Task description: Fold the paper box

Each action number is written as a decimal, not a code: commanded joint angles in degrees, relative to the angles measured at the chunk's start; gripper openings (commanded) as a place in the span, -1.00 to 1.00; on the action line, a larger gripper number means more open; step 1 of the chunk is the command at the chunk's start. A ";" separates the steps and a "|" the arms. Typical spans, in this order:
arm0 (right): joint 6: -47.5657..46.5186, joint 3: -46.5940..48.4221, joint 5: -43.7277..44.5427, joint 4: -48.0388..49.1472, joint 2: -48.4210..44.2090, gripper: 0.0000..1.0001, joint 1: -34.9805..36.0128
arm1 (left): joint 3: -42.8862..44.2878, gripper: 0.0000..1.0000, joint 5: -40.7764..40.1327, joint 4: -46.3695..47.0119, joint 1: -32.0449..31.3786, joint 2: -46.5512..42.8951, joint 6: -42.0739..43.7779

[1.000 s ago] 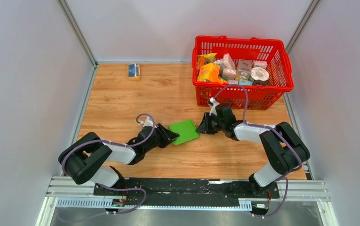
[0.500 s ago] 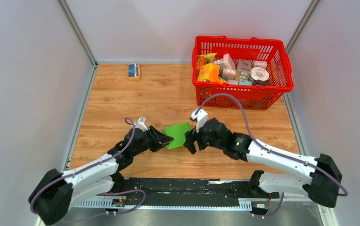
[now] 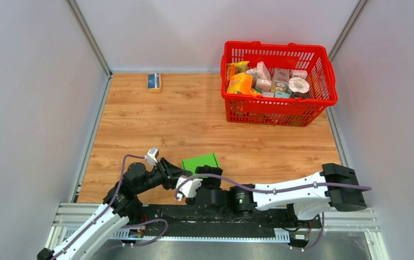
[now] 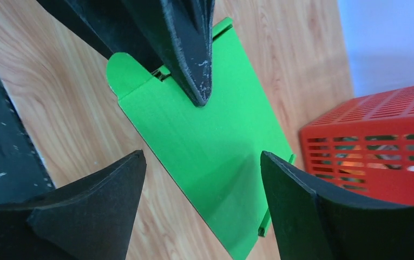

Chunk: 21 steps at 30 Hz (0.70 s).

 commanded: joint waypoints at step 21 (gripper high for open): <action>-9.41 -5.39 14.09 14.02 -1.72 -0.06 3.63 | 10.78 0.47 0.35 -12.62 0.28 -2.09 4.16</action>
